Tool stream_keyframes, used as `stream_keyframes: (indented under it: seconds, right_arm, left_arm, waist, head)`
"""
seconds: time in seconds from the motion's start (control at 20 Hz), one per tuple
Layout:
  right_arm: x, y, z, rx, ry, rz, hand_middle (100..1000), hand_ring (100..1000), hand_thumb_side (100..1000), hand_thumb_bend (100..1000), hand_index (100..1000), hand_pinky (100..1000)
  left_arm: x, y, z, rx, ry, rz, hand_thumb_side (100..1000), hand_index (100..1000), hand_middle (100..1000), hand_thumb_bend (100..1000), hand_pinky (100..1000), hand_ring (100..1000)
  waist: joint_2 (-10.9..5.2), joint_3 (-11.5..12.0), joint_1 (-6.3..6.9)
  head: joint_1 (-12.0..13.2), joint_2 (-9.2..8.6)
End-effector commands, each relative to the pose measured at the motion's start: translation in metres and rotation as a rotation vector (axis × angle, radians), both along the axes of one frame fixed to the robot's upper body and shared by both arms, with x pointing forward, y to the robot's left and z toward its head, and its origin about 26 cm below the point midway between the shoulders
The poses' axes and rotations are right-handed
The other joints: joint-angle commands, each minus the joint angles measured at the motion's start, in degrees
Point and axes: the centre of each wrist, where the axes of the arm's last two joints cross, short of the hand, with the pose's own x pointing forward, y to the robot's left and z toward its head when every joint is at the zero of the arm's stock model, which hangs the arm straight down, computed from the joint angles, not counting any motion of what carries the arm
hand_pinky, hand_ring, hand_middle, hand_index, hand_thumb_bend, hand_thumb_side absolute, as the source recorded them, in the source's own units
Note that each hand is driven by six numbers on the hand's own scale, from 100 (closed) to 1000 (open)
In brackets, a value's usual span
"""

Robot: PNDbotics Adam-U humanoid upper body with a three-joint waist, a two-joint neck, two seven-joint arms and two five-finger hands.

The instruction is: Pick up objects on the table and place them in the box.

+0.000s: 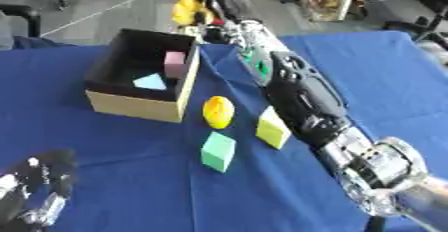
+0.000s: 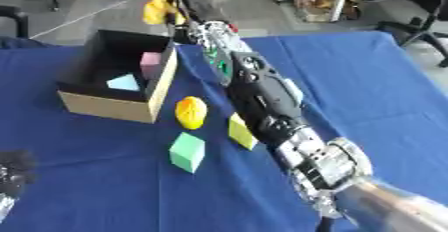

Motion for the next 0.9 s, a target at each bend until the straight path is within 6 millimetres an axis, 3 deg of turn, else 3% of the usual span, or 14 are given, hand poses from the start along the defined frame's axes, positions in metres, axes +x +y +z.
stream_keyframes:
  seconds: [0.05, 0.1, 0.15, 0.2, 0.3, 0.4, 0.55, 0.7, 0.9]
  right_arm:
    - [-0.005, 0.028, 0.009, -0.089, -0.011, 0.118, 352, 567, 100, 125, 534, 735]
    - [-0.006, 0.034, 0.006, -0.127, -0.003, 0.145, 475, 623, 100, 182, 629, 759]
    - [-0.007, 0.039, 0.003, -0.161, 0.007, 0.164, 507, 643, 100, 198, 654, 766]
    - [-0.008, 0.042, 0.001, -0.197, 0.012, 0.174, 625, 706, 100, 264, 750, 785]
    - [-0.009, 0.044, 0.001, -0.273, 0.0, 0.171, 739, 760, 104, 343, 820, 811]
    - [-0.01, 0.043, 0.004, -0.325, -0.031, 0.148, 832, 804, 203, 424, 885, 832]
    - [-0.011, 0.034, 0.013, -0.358, -0.082, 0.103, 868, 814, 249, 426, 912, 839]
    - [-0.013, 0.017, 0.027, -0.32, -0.109, 0.09, 848, 802, 177, 330, 914, 844]
    - [-0.024, -0.03, 0.058, -0.213, -0.125, 0.101, 825, 785, 109, 228, 922, 847]
  left_arm:
    - [0.0, -0.002, 0.007, -0.006, -0.024, -0.014, 432, 813, 656, 161, 733, 616]
    - [0.0, -0.002, 0.007, -0.007, -0.023, -0.015, 433, 813, 655, 161, 733, 616]
    - [0.0, -0.002, 0.007, -0.007, -0.023, -0.015, 434, 813, 655, 160, 733, 616]
    - [0.0, -0.002, 0.007, -0.007, -0.022, -0.017, 435, 814, 655, 160, 733, 616]
    - [0.0, -0.002, 0.006, -0.008, -0.021, -0.019, 435, 814, 655, 160, 733, 616]
    - [-0.001, -0.002, 0.006, -0.006, -0.018, -0.016, 436, 813, 655, 160, 733, 615]
    - [-0.001, 0.0, 0.004, -0.002, -0.012, -0.013, 441, 814, 655, 158, 733, 615]
    - [-0.002, 0.001, 0.004, 0.0, -0.012, -0.007, 439, 814, 655, 154, 734, 615]
    - [-0.003, 0.006, 0.001, 0.012, -0.001, 0.015, 441, 814, 655, 154, 734, 614]
  waist:
    - [-0.71, 0.2, 0.54]
    - [-0.72, 0.3, 0.51]
    - [-0.72, 0.3, 0.48]
    - [-0.74, 0.3, 0.43]
    - [-0.78, 0.3, 0.34]
    - [-0.87, 0.1, 0.28]
    - [-1.1, -0.6, 0.15]
    - [-1.25, -1.4, 0.05]
    - [-1.57, -2.9, -0.57]
  head:
    - [-0.2, -0.2]
    - [-0.3, -0.18]
    - [-0.4, -0.19]
    - [-0.5, -0.2]
    - [-0.6, -0.2]
    - [-0.5, -0.2]
    - [-0.3, 0.09]
    - [0.2, 0.34]
    - [1.3, 0.81]
